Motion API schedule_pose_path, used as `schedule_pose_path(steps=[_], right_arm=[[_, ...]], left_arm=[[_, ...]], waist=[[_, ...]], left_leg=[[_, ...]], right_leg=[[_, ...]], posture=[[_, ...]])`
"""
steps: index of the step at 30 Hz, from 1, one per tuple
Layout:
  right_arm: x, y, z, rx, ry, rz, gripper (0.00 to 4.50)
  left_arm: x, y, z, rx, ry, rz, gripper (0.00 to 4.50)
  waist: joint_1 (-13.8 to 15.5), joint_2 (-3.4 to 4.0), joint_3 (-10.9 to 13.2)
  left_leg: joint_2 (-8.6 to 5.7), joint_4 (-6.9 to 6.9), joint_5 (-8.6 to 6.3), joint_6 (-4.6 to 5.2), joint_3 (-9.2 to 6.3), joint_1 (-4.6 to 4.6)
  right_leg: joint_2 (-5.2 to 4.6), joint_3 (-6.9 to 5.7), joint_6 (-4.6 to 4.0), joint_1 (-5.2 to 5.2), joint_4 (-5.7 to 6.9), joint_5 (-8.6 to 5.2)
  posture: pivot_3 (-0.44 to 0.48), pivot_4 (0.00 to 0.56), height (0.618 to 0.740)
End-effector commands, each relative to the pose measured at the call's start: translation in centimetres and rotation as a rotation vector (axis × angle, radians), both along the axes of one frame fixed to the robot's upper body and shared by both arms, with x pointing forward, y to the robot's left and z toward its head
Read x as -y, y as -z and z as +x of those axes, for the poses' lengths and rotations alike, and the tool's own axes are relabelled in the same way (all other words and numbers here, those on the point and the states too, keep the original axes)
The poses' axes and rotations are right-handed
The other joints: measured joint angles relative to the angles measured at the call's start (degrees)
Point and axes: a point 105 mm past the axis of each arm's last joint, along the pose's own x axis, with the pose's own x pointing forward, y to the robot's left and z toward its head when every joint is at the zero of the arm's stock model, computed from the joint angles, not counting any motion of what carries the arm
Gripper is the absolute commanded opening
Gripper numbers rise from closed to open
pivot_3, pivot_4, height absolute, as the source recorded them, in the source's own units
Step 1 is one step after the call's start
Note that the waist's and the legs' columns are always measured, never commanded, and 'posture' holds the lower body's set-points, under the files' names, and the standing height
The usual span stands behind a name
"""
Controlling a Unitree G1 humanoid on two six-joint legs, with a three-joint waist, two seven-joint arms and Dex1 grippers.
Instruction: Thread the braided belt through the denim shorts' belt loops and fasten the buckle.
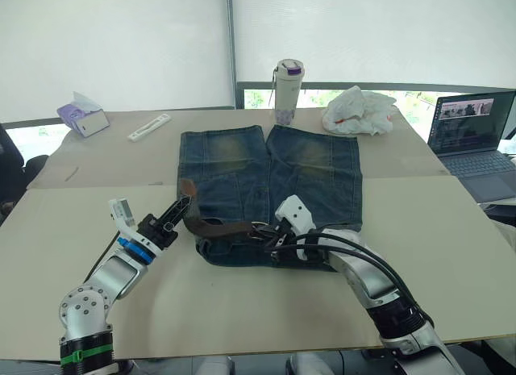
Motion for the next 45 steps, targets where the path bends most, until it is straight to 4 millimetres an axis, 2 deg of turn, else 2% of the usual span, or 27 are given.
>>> schedule_pose_path(steps=[1, 7, 16, 23, 31, 45], right_arm=[[-0.5, -1.4, 0.2, 0.068, -0.018, 0.019, 0.08], [-0.6, -1.4, 0.3, 0.071, -0.020, 0.020, 0.08], [-1.3, -0.9, 0.1, 0.058, -0.059, -0.004, 0.08], [-1.0, -2.4, 0.8, 0.086, -0.027, 0.054, 0.08], [-0.9, -2.5, 0.9, 0.084, -0.046, 0.066, 0.08], [-1.5, 0.3, 0.5, 0.040, -0.079, -0.050, 0.08]], left_arm=[[-1.0, -1.0, -0.2, 0.044, -0.012, 0.020, 0.00], [-1.6, -1.2, -0.1, 0.046, -0.012, 0.044, 0.00], [-1.2, -1.2, -0.1, 0.051, 0.006, 0.051, 0.00], [-1.3, -1.1, 0.0, 0.049, -0.001, 0.063, 0.00], [-1.0, -1.2, 0.0, 0.055, 0.007, 0.063, 0.00], [-0.9, -1.3, 0.0, 0.056, 0.014, 0.069, 0.00]], waist=[[-0.1, 0.01, 0.0], [-0.1, 0.01, 0.0], [-0.4, 0.01, 0.0], [-0.6, 0.02, 0.0], [-0.8, 0.03, 0.0], [-1.2, 0.03, 0.0]], left_leg=[[0.01, 0.00, 0.00, 0.00, 0.00, 0.00], [0.00, -0.02, 0.00, 0.00, 0.00, 0.00], [0.02, -0.03, 0.00, -0.01, -0.01, 0.00], [0.04, -0.05, -0.01, -0.01, -0.03, 0.00], [0.03, -0.06, -0.01, -0.01, -0.03, -0.01], [0.04, -0.08, -0.01, -0.01, -0.04, 0.01]], right_leg=[[0.01, 0.00, 0.00, -0.01, 0.00, 0.00], [0.00, 0.00, 0.00, -0.02, 0.00, 0.00], [0.00, 0.00, -0.01, -0.02, 0.00, 0.00], [0.00, 0.00, -0.01, -0.03, 0.00, 0.00], [-0.01, 0.00, -0.01, -0.03, -0.01, 0.00], [0.00, 0.00, -0.01, -0.04, 0.00, 0.01]], posture=[[0.000, 0.150, 0.740], [0.000, 0.150, 0.740], [0.000, 0.150, 0.740], [0.000, 0.150, 0.740], [0.000, 0.150, 0.740], [0.000, 0.150, 0.740]])
